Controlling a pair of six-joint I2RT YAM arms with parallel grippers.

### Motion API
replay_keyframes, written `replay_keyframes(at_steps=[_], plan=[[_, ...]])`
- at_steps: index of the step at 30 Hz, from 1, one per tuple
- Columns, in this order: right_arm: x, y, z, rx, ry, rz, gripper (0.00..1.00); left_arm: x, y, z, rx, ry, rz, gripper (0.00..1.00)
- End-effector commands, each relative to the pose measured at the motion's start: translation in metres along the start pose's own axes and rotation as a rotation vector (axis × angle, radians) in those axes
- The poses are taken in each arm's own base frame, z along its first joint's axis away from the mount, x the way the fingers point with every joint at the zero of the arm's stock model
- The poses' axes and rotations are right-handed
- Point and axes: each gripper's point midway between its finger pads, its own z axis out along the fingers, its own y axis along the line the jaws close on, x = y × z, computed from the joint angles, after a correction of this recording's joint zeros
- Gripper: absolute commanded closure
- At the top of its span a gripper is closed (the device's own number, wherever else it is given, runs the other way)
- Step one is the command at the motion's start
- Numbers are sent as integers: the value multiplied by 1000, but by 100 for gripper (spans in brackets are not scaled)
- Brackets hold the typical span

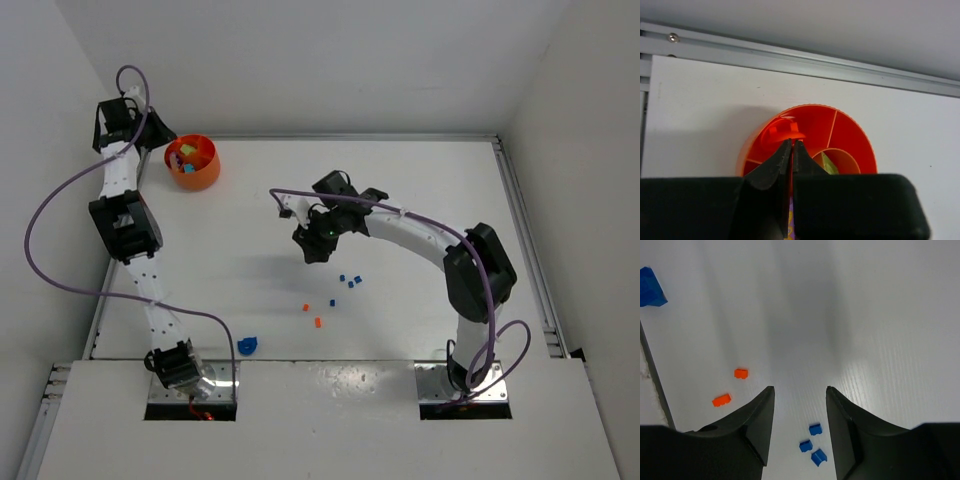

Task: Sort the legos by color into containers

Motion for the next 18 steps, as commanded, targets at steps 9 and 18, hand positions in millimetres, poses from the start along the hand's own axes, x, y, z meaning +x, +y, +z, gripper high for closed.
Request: replay_keyframes(at_steps=[9,18], plan=[[-25,-9,-9,4,-78,9,54,-25,-4,11,-46,-89,48,63],[-17,-7,-24,39,-75,13,54,-101,-36,-45,-51,-266,114,52]])
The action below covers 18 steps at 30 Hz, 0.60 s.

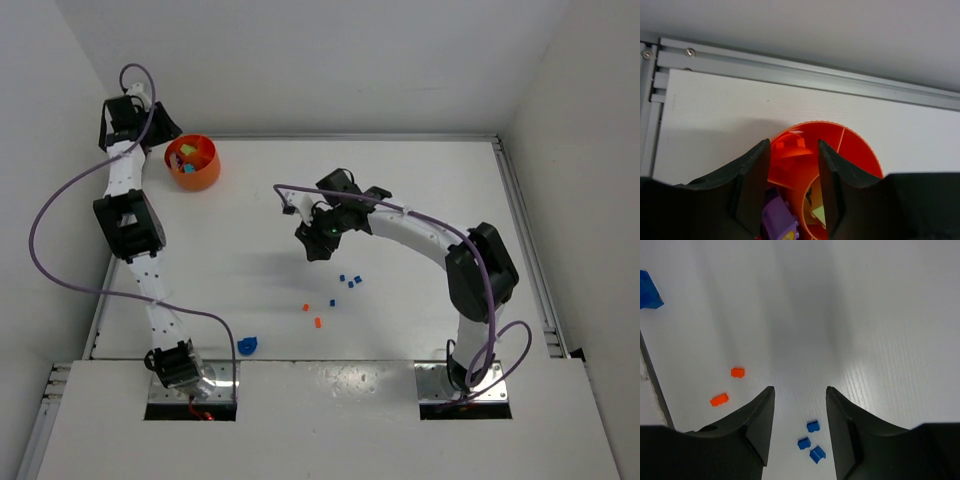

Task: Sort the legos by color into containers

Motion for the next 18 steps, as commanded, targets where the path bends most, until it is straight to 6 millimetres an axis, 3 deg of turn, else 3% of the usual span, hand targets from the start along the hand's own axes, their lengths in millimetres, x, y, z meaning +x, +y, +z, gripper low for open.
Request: replay_keyframes(at_steps=[1,4,5,8,10,14,15,16,18], plan=[[-11,3,-20,24,-56,-11,54,-108,-34,-67,0,-242,82,52],[-1,6,-29,31,-57,-26,57,-150,-53,-117,-7,-336,140,52],[3,8,-30,30,-53,-40,58,-166,-66,-144,-17,-375,181,52],[25,24,-31,-20,18,-58,59,-175,-87,-184,-2,-398,229,52],[51,37,-25,-66,86,-92,59,-160,-111,-219,51,-355,246,52],[97,62,-11,-130,217,-116,59,-105,-123,-276,69,-266,239,49],[109,63,-9,-127,237,-111,59,-106,-140,-311,71,-312,274,46],[109,68,-7,-133,234,-126,59,-69,-133,-307,66,-247,240,42],[107,76,-2,-140,228,-130,59,-49,-132,-325,40,-245,241,35]])
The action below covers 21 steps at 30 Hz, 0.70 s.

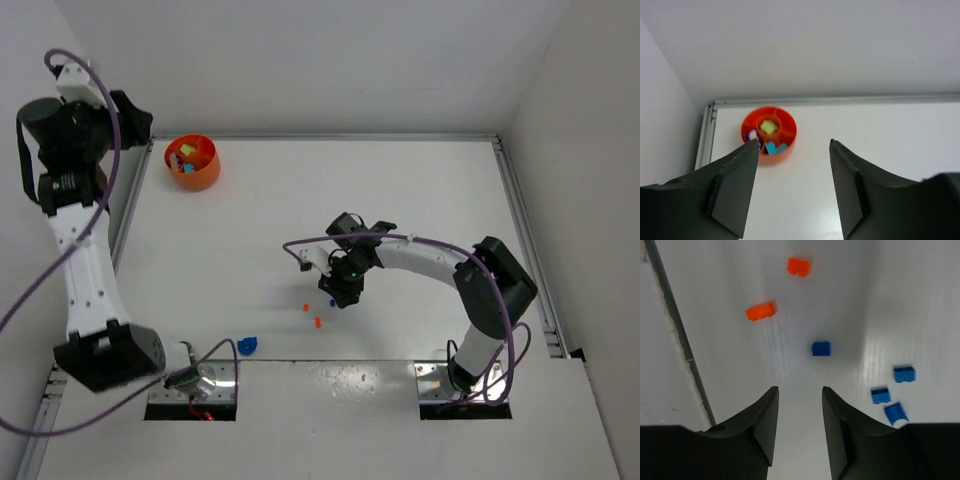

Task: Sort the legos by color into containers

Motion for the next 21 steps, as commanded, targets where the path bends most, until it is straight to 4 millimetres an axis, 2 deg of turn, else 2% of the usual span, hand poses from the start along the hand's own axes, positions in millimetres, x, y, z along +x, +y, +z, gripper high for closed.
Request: replay_keyframes(at_steps=[1,3,4,5,8,9,10,11,14,17,18,19,21], plan=[[-11,9,4,3,-21,-59,59,63,-8,-36,-12,119,-31,34],[-22,15,9,-1,-37,-73,59,76,-18,-54,-3,137,-41,31],[-30,15,11,2,-49,-88,57,72,-27,-67,8,121,-33,31],[-33,13,16,8,-45,-98,55,84,-32,-73,21,151,-50,31],[-51,18,22,-20,-66,-176,46,94,-41,-85,42,186,-59,30],[-58,25,22,-42,-82,-226,46,94,-43,-88,42,189,-61,30],[-62,27,24,-50,-96,-278,44,97,-46,-90,61,200,-59,30],[-55,28,28,-69,-89,-373,44,105,-51,-91,87,227,-78,30],[-67,33,24,-95,-173,-597,44,114,-59,-92,132,249,-97,30],[-65,30,22,-95,-152,-750,44,127,-57,-88,145,284,-140,30],[-64,27,22,-99,-134,-765,44,124,-58,-88,154,274,-153,30],[-63,24,26,-109,-110,-770,44,132,-59,-86,164,296,-188,30],[-62,19,28,-93,-79,-849,50,133,-58,-82,183,288,-211,30]])
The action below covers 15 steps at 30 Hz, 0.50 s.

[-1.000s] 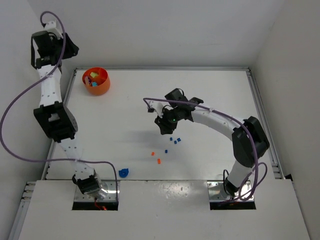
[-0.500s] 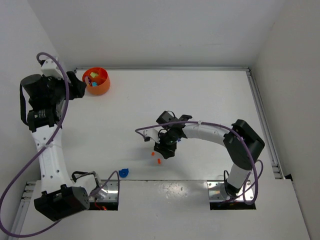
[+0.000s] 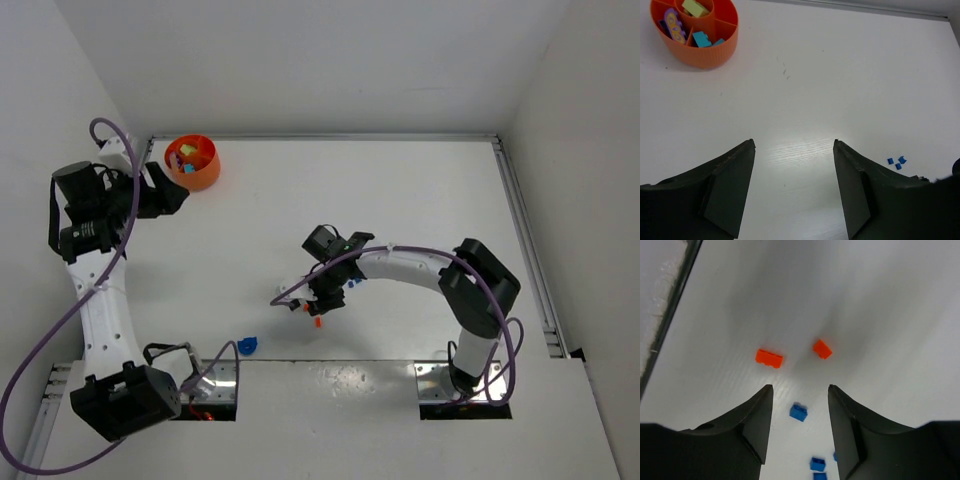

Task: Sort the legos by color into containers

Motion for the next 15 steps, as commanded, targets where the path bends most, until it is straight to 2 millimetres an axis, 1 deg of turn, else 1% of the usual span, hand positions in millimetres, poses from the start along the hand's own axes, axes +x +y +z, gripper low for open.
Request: replay_keyframes(at_steps=[1,3,4,5,6,7,9,10,11,12,13,15], plan=[[-10,-20,-1,6,8,-230,52,8,1,6,56,9,-73,30],[-4,-21,5,-11,29,-248,55,10,3,9,66,9,-90,30],[-9,-24,7,-11,26,-272,58,13,1,10,79,16,-96,30],[-8,-22,6,-20,29,-267,61,12,4,9,70,13,-100,30],[-8,-25,9,-22,30,-283,63,17,4,11,85,27,-112,30],[-9,-29,12,-23,30,-292,65,17,3,11,94,27,-112,30],[-8,-29,13,-31,33,-298,65,17,1,11,105,28,-112,30],[-7,-32,17,-39,36,-306,65,19,2,13,104,34,-118,30],[-9,-33,15,-39,36,-306,65,19,1,13,114,35,-119,30],[-9,-31,20,-53,38,-323,65,22,1,13,113,41,-125,30],[-8,-32,20,-50,46,-334,62,22,2,12,116,38,-128,30],[-9,-37,22,-47,45,-335,61,20,3,13,116,32,-122,30]])
